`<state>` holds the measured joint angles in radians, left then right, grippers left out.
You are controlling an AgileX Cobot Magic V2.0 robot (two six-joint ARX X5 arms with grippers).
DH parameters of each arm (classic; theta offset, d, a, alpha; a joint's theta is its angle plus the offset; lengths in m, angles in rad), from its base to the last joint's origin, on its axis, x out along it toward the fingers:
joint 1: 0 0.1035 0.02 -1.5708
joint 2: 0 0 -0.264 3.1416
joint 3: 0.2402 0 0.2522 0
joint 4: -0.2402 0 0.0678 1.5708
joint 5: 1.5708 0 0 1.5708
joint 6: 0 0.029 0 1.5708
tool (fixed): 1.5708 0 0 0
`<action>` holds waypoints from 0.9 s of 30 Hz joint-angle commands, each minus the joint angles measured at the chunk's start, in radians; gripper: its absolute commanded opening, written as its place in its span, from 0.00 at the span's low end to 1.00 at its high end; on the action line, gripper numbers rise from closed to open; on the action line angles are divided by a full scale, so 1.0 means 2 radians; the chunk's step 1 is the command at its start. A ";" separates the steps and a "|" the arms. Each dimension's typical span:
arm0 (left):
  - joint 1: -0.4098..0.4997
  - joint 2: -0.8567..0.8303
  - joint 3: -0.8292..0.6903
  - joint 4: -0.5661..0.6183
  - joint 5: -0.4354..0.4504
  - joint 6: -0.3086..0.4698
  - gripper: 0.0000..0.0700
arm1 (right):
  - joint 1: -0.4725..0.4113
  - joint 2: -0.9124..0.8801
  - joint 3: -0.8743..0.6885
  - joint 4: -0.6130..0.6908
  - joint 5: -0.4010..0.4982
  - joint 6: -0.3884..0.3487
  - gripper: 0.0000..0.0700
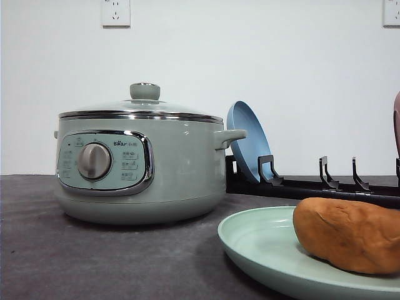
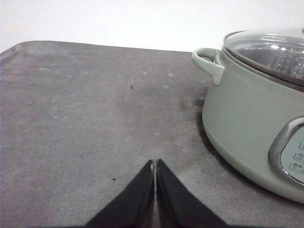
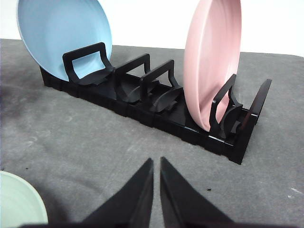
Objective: Transfer potato from steamer to green plate
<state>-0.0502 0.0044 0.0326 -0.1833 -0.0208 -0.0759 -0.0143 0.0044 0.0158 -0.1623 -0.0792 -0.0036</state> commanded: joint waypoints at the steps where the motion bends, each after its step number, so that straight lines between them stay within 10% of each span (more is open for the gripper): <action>1: 0.000 -0.001 -0.010 -0.002 0.001 0.005 0.00 | -0.001 0.000 -0.002 0.004 0.001 -0.004 0.02; 27: 0.000 -0.001 -0.010 -0.002 0.001 0.005 0.00 | -0.001 0.000 -0.002 0.004 0.001 -0.004 0.02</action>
<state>-0.0502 0.0044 0.0326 -0.1833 -0.0208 -0.0757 -0.0143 0.0044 0.0158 -0.1623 -0.0792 -0.0036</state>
